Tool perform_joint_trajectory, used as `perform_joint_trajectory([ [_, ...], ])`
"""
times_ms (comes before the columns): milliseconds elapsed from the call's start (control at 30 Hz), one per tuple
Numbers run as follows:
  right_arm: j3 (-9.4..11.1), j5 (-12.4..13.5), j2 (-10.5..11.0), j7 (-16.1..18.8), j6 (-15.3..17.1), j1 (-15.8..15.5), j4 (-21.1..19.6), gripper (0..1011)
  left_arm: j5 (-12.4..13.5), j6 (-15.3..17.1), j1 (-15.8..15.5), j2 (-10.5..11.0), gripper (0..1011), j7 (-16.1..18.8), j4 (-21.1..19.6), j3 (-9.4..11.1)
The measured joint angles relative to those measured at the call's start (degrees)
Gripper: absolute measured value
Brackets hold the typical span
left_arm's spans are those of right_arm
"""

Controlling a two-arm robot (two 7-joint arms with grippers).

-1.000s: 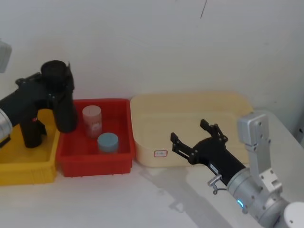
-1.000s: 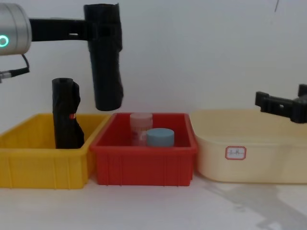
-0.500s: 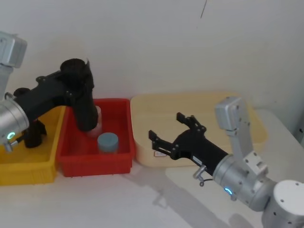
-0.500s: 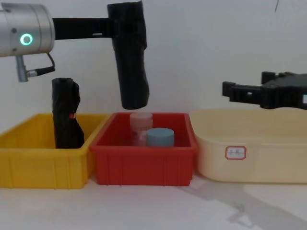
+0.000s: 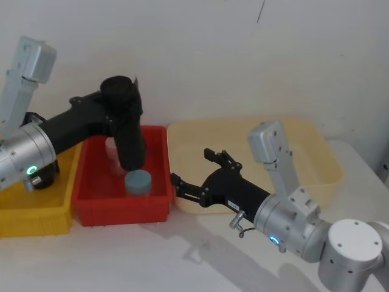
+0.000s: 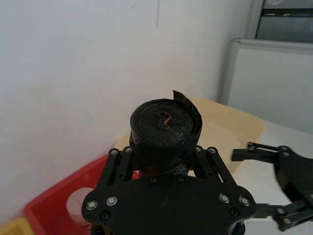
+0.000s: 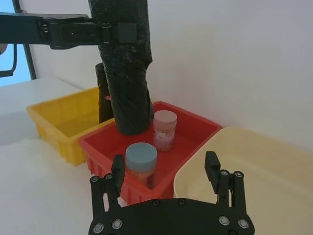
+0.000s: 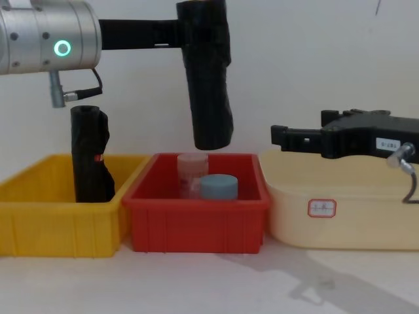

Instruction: Pick up the garbage bag with the one hand and transfer it to the other hand.

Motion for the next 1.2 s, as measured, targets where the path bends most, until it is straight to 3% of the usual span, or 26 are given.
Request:
perform_joint_trajectory([
  [667, -1.02, 0.67, -2.09, 1.05, -1.01, 4.39, 5.56, 1000, -1.74, 3.22, -1.18, -0.16, 471, -2.27, -2.09, 3.32],
  [1200, -1.52, 2.17, -2.92, 2.65, -1.85, 7.01, 9.1, 1000, -1.89, 3.23, -2.81, -0.69, 469, -2.9, -0.28, 5.44],
])
